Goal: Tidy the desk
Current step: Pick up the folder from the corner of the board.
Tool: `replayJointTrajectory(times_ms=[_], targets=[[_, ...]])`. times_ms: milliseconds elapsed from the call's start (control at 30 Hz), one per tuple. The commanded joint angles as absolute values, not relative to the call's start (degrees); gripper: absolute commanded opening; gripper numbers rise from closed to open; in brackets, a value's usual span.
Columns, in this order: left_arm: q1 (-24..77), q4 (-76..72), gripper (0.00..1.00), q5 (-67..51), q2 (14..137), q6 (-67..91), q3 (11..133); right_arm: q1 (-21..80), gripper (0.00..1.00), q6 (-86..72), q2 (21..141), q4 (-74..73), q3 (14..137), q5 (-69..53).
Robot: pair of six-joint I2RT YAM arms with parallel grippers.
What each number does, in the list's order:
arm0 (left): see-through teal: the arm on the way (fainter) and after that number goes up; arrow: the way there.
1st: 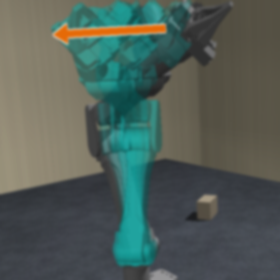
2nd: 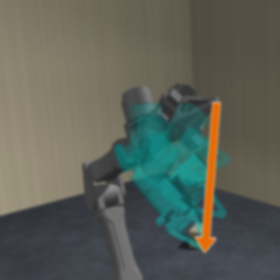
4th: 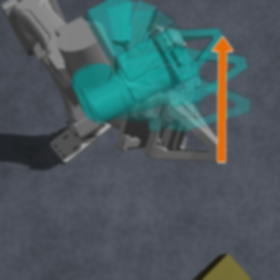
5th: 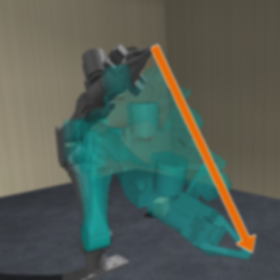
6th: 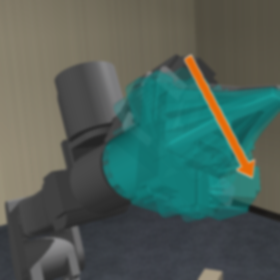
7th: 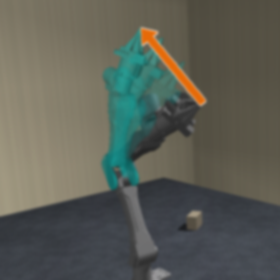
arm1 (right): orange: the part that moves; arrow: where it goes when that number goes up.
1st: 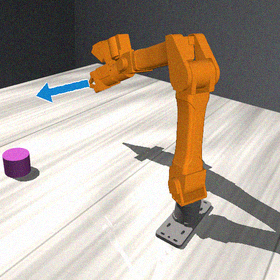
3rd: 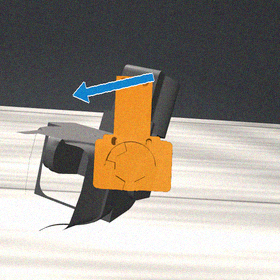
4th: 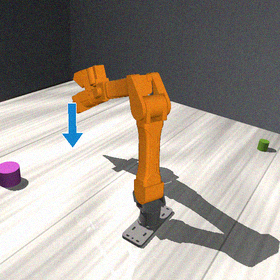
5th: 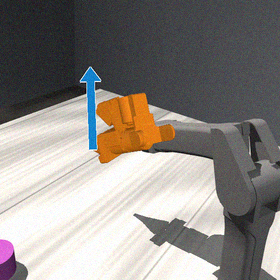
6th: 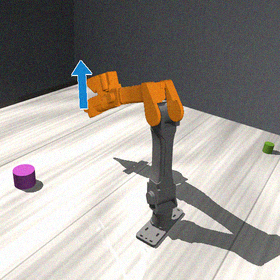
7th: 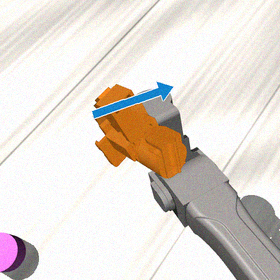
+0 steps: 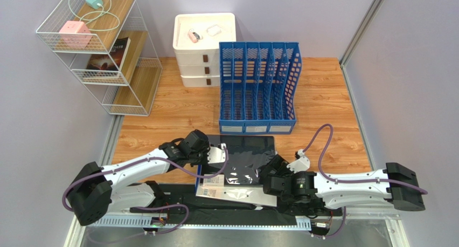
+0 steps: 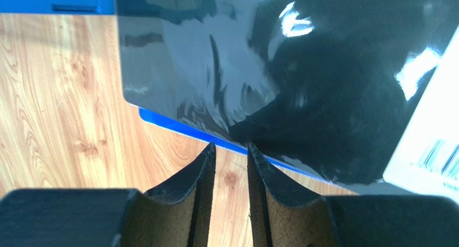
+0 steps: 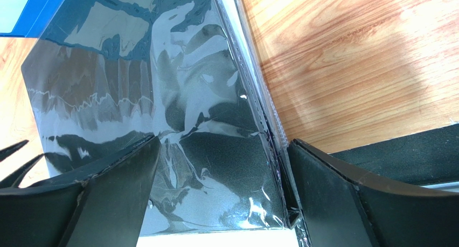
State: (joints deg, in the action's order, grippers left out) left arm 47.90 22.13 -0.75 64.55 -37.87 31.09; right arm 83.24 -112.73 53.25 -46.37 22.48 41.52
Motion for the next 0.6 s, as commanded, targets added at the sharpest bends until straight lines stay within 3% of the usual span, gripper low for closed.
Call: replayJointTrajectory(times_ms=[0, 333, 567], targets=[[47.81, 25.74, 0.35, -0.88, 61.09, -41.39, 29.09, 84.29, 1.00, -121.73, 53.00, -46.93, 21.80, 37.00], [47.90, 31.11, 0.35, -5.26, 58.27, -41.66, 29.70, 84.55, 1.00, -121.29, 52.82, -45.97, 22.24, 37.35], [51.06, 28.04, 0.36, -6.50, 65.56, -39.29, 32.69, 85.17, 1.00, -120.50, 51.07, -46.05, 23.73, 38.58]])
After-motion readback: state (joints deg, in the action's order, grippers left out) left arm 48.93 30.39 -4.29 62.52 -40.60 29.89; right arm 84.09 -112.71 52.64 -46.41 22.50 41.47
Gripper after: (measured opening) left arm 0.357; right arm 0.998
